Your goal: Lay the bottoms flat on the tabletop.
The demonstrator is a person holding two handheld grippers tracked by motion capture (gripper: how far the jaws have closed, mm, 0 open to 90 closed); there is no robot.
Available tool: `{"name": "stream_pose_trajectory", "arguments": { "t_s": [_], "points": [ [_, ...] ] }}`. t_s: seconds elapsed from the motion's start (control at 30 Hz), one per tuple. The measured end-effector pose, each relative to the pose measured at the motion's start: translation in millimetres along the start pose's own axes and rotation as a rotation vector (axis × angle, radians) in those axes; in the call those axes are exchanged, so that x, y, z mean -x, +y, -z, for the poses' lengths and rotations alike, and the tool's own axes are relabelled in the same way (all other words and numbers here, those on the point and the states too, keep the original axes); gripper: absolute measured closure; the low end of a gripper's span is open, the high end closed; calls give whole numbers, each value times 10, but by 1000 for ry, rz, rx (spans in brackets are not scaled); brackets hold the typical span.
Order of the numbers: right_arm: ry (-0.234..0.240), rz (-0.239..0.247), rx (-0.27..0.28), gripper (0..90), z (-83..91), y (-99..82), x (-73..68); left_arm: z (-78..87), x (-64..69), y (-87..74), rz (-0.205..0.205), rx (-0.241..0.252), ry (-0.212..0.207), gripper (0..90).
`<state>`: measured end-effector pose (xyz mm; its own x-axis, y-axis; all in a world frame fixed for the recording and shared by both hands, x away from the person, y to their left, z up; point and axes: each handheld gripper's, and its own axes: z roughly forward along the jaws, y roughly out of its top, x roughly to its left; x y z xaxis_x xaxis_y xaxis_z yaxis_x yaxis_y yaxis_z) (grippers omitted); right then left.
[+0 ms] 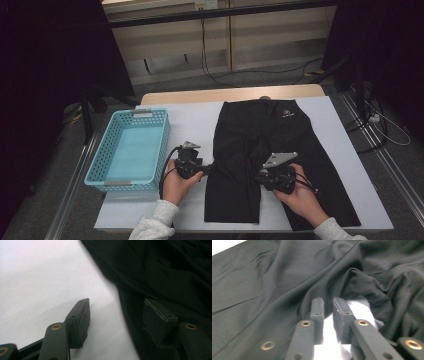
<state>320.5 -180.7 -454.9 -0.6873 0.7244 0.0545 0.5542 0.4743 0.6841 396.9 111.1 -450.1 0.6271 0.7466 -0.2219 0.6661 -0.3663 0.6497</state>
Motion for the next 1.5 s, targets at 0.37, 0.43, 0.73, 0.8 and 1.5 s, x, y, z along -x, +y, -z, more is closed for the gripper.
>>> {"name": "stream_pose_trajectory", "arguments": {
  "t_s": [0.37, 0.43, 0.73, 0.8, 1.5],
  "points": [
    [102, -24, -32, 900, 191, -112, -82, 0, 25, -31, -9, 10, -8, 367],
    [107, -4, -30, 877, 202, -132, -105, -4, 35, -28, -14, 7, -4, 362],
    [-25, -53, 69, 711, 173, 37, 36, 14, 74, -22, -9, -26, -9, 546],
    [-42, -60, 57, 680, 82, 61, 37, 12, 90, -21, -10, -35, -14, 596],
    [3, -154, 52, 884, 119, -12, 116, 160, 4, -35, 103, -43, -89, 900]
  ]
}}
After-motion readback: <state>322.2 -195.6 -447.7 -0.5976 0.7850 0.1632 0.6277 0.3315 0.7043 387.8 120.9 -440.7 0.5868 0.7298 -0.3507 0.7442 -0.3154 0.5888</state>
